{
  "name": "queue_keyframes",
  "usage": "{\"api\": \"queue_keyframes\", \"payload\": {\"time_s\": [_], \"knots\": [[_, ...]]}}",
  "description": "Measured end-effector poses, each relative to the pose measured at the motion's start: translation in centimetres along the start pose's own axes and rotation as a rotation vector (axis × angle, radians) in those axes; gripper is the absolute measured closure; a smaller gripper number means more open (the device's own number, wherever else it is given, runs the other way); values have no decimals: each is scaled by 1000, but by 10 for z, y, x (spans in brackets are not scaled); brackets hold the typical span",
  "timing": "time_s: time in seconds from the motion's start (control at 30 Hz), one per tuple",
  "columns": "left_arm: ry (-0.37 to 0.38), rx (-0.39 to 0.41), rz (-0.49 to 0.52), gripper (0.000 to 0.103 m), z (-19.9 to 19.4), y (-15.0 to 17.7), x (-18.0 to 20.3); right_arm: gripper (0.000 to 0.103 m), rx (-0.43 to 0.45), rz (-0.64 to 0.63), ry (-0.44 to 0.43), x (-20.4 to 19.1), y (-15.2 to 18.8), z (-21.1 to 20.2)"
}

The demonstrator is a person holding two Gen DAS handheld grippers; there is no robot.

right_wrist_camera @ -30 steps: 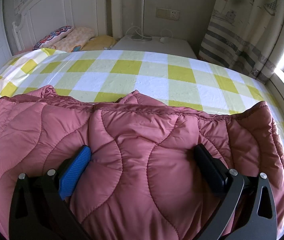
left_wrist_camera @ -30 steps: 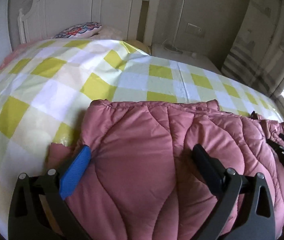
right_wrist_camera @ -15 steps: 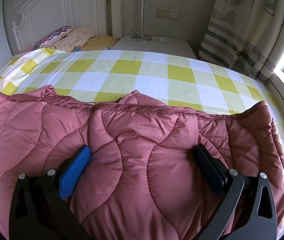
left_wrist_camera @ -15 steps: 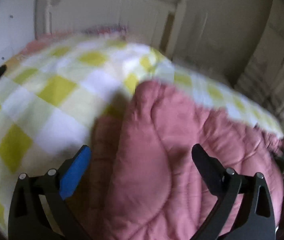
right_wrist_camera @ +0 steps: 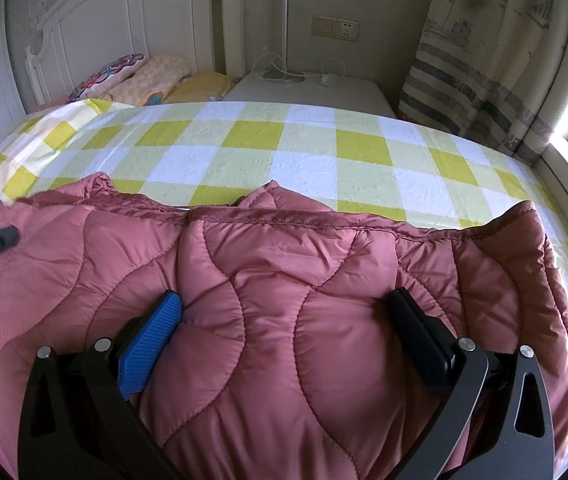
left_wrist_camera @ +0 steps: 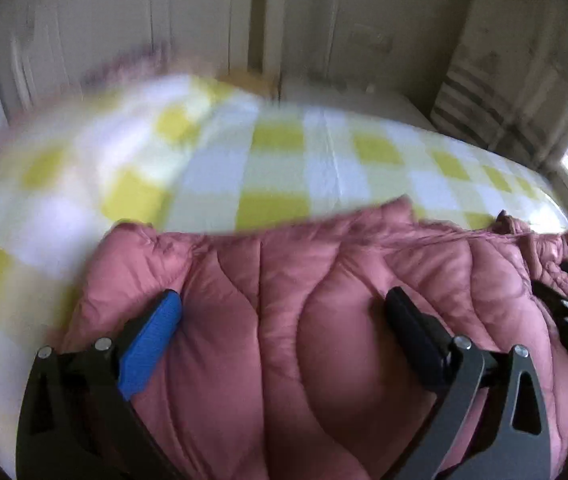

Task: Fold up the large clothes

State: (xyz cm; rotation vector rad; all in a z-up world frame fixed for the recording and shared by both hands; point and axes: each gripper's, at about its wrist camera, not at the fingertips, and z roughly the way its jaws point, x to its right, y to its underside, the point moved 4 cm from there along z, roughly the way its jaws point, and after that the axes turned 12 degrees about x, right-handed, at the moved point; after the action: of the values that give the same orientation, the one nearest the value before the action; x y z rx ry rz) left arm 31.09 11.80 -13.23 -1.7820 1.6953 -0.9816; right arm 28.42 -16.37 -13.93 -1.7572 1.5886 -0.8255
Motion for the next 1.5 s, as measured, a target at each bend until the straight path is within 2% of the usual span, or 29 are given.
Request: {"api": "queue_keyframes", "payload": {"time_s": [0.07, 0.3, 0.43, 0.5, 0.57, 0.6, 0.63, 0.7, 0.83, 0.93, 1.0, 1.03, 1.13, 1.2, 1.27, 1.33, 1.37, 1.43, 1.5], "knots": [[16, 24, -37, 2, -4, 1, -5, 4, 0, -2, 1, 1, 0, 0], [-26, 20, 11, 2, -1, 5, 2, 4, -33, -23, 1, 1, -9, -9], [-27, 22, 12, 2, -4, 6, -1, 4, 27, -58, 99, 25, -28, -25], [-24, 22, 9, 2, -5, 6, -1, 4, 20, -6, 145, 53, -30, -25], [-23, 22, 6, 2, -6, 6, -1, 4, -35, 97, 162, 87, -15, -12], [-22, 22, 5, 2, -6, 6, -1, 4, -65, 139, 144, 98, -4, -3], [-19, 23, 5, 2, -6, 6, -1, 4, -74, 209, 83, 106, 5, 4], [-23, 24, 8, 2, -6, 6, 0, 4, -56, 250, 69, 111, 7, 3], [-22, 24, 7, 2, -5, 6, 0, 4, -43, 171, 131, 99, 5, 3], [-20, 23, 6, 2, -5, 6, 0, 4, -41, 204, 111, 104, 4, 1], [-23, 22, 9, 2, -5, 6, 0, 4, -22, 221, 152, 109, 0, -18], [-22, 22, 8, 2, -5, 6, -1, 4, 18, 227, 161, 106, -6, -32], [-24, 22, 6, 2, -5, 6, 0, 4, 148, 231, 55, 80, -21, -77], [-24, 22, 7, 2, -5, 6, 0, 4, 182, 141, -12, 47, -25, -90], [-24, 22, 7, 2, -5, 6, 0, 4, 158, 15, -36, 15, -18, -84], [-24, 23, 5, 2, -5, 6, 0, 4, 52, -81, -17, -7, 5, -52], [-23, 23, 5, 2, -5, 6, 0, 4, 10, -79, -22, -8, 14, -37], [-23, 24, 1, 2, -6, 6, -1, 4, 34, -24, -50, -4, 19, -31], [-24, 26, 0, 2, -6, 6, -1, 4, 18, -13, -46, -1, 16, -31]]}}
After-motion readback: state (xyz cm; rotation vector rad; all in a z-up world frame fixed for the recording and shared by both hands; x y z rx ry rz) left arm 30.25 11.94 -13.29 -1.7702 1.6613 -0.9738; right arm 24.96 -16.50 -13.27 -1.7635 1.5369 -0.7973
